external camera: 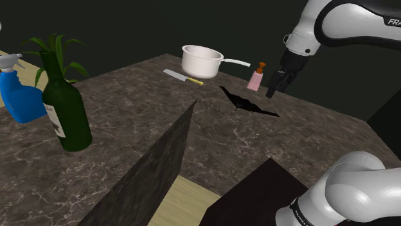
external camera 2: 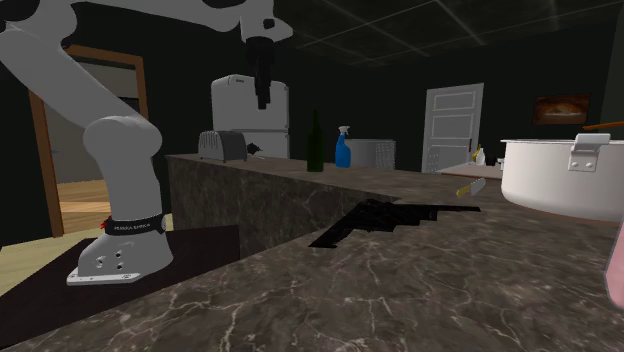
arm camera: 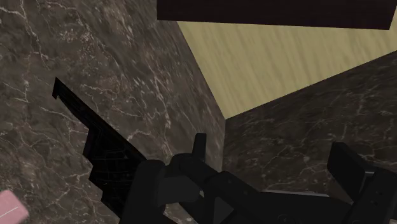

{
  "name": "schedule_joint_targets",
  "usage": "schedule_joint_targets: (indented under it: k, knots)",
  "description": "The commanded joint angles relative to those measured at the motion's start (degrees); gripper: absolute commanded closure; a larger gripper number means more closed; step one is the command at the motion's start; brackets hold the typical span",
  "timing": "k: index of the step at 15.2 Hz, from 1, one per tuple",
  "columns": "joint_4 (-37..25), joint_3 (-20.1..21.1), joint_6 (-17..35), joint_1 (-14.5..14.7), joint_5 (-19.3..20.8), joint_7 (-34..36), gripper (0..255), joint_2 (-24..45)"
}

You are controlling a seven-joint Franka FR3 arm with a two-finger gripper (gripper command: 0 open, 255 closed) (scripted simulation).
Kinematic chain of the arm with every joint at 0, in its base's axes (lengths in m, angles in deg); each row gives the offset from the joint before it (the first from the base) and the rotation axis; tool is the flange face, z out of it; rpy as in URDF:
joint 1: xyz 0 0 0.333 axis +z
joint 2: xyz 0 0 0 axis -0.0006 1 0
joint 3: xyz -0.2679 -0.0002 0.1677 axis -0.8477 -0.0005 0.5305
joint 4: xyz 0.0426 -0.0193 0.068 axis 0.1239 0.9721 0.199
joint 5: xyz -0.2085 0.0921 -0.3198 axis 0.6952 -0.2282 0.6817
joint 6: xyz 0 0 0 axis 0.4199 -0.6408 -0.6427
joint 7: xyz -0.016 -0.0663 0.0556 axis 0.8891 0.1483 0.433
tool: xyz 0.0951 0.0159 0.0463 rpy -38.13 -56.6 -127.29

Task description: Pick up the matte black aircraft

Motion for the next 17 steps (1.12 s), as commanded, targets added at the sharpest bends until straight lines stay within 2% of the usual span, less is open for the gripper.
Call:
schedule_joint_targets:
  k: [1, 9, 17]
  knots:
    - [0.0, 0.0, 0.0, 0.0, 0.0, 0.0, 0, 0.0]
    - [4.03, -10.13, 10.02, -1.22, 5.8, -14.47, 0, 6.06]
    - [2.35, -20.25, 20.9, -1.25, 8.51, -29.21, 0, 18.4]
